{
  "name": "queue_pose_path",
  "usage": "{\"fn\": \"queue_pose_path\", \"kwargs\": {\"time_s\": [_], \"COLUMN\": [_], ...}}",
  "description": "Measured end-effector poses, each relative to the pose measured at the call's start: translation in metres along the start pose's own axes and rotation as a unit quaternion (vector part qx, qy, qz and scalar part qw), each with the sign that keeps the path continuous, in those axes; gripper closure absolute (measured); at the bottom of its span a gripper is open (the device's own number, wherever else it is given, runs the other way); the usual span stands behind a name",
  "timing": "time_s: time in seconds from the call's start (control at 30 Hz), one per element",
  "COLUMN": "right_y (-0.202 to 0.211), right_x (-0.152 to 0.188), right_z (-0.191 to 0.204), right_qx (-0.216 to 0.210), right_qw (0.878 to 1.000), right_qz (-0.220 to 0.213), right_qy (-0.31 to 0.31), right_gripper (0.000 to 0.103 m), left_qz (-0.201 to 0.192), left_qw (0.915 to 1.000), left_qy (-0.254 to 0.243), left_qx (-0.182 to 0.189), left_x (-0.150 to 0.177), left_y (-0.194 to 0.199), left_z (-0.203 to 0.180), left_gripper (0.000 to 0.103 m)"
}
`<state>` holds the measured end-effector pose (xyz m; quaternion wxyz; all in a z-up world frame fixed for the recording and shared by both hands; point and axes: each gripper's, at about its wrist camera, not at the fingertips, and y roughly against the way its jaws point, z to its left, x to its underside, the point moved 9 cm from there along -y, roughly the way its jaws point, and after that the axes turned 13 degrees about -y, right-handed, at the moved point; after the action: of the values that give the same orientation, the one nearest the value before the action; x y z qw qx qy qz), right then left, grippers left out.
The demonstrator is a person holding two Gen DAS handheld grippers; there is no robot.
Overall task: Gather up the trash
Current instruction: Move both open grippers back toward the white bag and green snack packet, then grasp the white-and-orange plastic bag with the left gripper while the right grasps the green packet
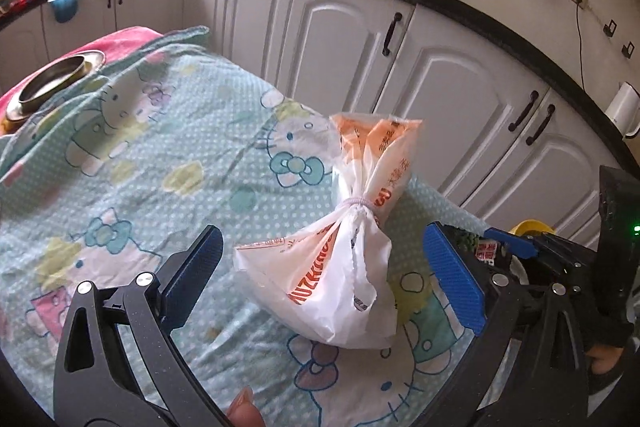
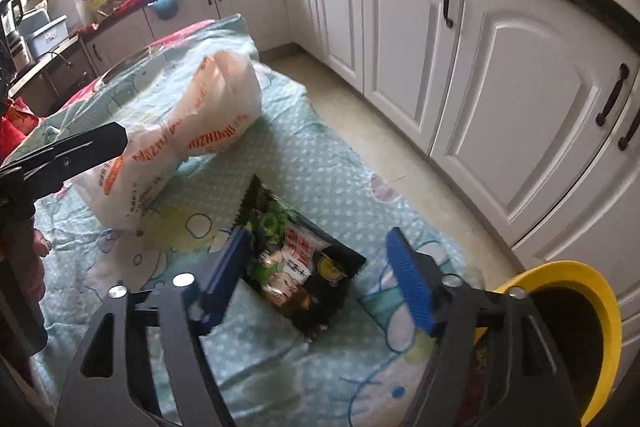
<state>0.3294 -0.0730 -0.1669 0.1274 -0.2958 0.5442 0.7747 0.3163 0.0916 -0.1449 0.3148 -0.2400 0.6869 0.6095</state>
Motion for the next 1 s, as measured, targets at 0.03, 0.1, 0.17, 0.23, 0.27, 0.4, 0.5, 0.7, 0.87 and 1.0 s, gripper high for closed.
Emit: {"fn": "queue_pose_path", "kwargs": {"time_s": [0.03, 0.1, 0.17, 0.23, 0.27, 0.4, 0.5, 0.7, 0.87, 1.0], "right_y": [0.000, 0.000, 0.000, 0.003, 0.003, 0.012, 0.020, 0.035, 0.046, 0.059], "right_x": [0.000, 0.001, 0.001, 0.003, 0.004, 0.013, 0.021, 0.033, 0.039, 0.043], "right_z": [0.001, 0.006, 0.010, 0.012, 0.013, 0.012, 0.012, 0.014, 0.012, 0.008], "right_qx": [-0.002, -0.009, -0.008, -0.011, -0.014, -0.020, -0.027, -0.038, -0.043, -0.043], "right_qw": [1.000, 1.000, 1.000, 1.000, 1.000, 1.000, 0.999, 0.999, 0.998, 0.997], "right_qz": [-0.002, -0.004, -0.008, -0.012, -0.013, -0.020, -0.022, -0.027, -0.032, -0.042], "right_qy": [-0.002, 0.000, 0.003, 0.000, -0.003, -0.013, -0.018, -0.026, -0.033, -0.042], "right_gripper": [0.043, 0.053, 0.060, 0.066, 0.070, 0.081, 0.086, 0.092, 0.093, 0.093], "left_qz": [0.003, 0.012, 0.018, 0.025, 0.029, 0.031, 0.030, 0.030, 0.026, 0.018], "left_qw": [1.0000, 0.9999, 0.9998, 0.9996, 0.9994, 0.9992, 0.9990, 0.9986, 0.9983, 0.9982], "left_qy": [-0.001, -0.003, -0.005, -0.007, -0.007, -0.003, -0.005, -0.010, -0.014, -0.017], "left_qx": [0.002, 0.005, 0.011, 0.013, 0.016, 0.025, 0.032, 0.041, 0.050, 0.054], "left_x": [0.001, 0.005, 0.008, 0.012, 0.014, 0.018, 0.020, 0.022, 0.024, 0.022], "left_y": [-0.002, -0.008, -0.012, -0.016, -0.017, -0.016, -0.014, -0.011, -0.002, 0.005], "left_z": [-0.001, -0.003, -0.006, -0.008, -0.009, -0.010, -0.011, -0.019, -0.028, -0.037], "left_gripper": [0.011, 0.011, 0.012, 0.025, 0.030, 0.039, 0.048, 0.065, 0.068, 0.069]}}
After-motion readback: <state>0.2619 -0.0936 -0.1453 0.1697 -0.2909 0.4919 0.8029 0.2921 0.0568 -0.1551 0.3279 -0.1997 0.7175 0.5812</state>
